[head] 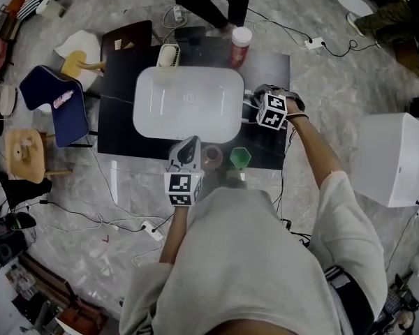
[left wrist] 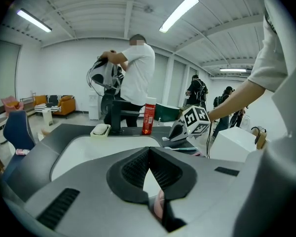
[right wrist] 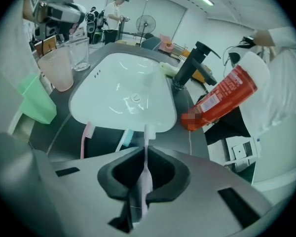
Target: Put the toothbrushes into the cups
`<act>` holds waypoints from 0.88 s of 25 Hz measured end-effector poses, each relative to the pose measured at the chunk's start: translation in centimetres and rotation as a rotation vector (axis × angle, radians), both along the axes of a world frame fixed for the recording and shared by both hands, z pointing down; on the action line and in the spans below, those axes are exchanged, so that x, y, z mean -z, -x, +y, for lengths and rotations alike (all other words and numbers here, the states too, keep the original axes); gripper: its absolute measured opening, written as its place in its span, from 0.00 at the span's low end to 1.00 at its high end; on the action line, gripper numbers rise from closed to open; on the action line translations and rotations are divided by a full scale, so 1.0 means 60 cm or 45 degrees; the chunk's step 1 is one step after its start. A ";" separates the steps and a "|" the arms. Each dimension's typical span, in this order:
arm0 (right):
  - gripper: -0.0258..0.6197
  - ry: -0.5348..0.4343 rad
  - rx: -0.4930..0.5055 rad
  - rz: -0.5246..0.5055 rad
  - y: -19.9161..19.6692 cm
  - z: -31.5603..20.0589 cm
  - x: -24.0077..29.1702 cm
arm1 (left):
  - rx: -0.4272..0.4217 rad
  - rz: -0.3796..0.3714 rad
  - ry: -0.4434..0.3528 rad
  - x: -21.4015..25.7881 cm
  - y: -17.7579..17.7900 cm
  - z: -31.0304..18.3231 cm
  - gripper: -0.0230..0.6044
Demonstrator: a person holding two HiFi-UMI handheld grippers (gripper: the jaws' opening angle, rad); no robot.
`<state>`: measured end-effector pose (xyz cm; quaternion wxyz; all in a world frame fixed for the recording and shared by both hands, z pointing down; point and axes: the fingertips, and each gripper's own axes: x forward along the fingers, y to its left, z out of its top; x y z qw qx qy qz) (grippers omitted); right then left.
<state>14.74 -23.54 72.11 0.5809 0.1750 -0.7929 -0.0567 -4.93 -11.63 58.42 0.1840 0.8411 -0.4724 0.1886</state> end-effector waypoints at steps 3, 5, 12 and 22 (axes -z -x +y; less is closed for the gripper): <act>0.09 -0.051 -0.080 -0.072 -0.003 -0.006 0.029 | -0.014 0.005 -0.010 0.005 -0.002 0.001 0.08; 0.09 -0.084 -0.146 -0.135 -0.003 -0.008 0.047 | -0.026 0.002 -0.014 0.004 -0.002 0.002 0.08; 0.09 -0.203 -0.433 -0.404 -0.016 -0.010 0.130 | -0.072 0.008 -0.042 0.015 -0.007 0.008 0.08; 0.09 -0.311 -0.807 -0.789 -0.050 0.016 0.232 | -0.131 0.031 -0.074 0.029 -0.016 0.007 0.08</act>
